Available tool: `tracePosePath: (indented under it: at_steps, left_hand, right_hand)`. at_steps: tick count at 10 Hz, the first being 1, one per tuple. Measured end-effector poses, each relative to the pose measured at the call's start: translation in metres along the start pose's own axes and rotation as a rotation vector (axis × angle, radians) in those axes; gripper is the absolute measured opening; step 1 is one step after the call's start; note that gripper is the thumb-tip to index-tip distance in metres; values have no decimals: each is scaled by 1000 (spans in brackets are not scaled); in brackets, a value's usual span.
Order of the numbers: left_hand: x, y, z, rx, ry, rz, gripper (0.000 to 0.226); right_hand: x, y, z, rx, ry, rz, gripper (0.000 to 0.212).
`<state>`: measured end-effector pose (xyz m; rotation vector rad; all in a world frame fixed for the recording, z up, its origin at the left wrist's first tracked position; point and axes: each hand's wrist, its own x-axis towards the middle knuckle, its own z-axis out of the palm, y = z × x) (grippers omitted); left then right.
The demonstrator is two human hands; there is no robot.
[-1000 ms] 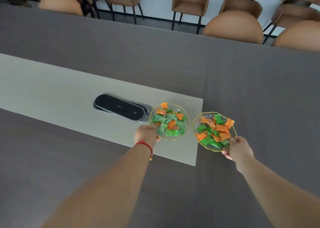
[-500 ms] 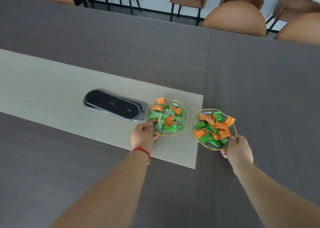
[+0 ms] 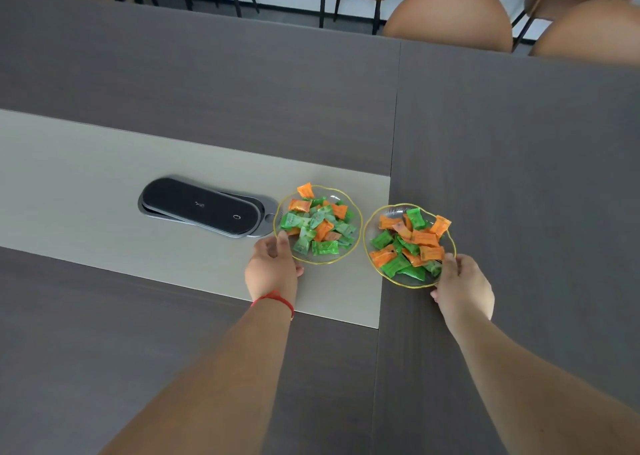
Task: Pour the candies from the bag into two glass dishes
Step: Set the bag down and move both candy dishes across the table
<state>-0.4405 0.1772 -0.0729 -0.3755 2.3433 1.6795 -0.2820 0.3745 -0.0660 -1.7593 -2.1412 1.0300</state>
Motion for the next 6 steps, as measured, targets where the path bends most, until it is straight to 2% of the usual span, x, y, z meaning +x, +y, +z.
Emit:
tracePosePath:
  at_steps: [4, 6]
  left_hand:
    - [-6, -7, -3, 97, -37, 98, 52]
    - [-28, -11, -12, -53, -130, 130, 69]
  right_hand:
    - [0, 6, -2, 91, -23, -17, 39]
    - [-14, 15, -5, 110, -85, -65, 44]
